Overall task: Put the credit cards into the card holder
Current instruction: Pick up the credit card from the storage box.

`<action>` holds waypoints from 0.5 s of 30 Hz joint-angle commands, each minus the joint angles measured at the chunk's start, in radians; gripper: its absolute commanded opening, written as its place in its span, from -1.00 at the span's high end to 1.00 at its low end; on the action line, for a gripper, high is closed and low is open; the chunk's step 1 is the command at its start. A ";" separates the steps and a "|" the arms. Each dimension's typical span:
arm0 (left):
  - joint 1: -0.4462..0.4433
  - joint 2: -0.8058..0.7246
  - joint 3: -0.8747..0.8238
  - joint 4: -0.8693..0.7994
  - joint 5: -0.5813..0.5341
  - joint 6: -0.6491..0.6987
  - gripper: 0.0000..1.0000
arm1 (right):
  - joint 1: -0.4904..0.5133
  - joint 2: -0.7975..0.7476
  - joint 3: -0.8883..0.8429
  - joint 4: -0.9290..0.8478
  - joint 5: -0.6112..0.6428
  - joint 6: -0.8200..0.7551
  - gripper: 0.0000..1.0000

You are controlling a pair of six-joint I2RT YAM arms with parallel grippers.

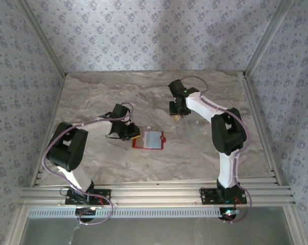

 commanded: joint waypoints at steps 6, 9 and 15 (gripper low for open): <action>-0.004 0.005 0.021 -0.019 -0.004 0.008 0.59 | -0.009 0.011 0.008 0.011 -0.105 -0.016 0.14; -0.004 0.010 0.023 -0.017 -0.001 0.006 0.60 | -0.014 -0.009 -0.007 0.031 -0.133 -0.010 0.15; -0.004 0.012 0.023 -0.017 0.000 0.005 0.60 | -0.035 -0.023 -0.021 0.055 -0.193 -0.006 0.17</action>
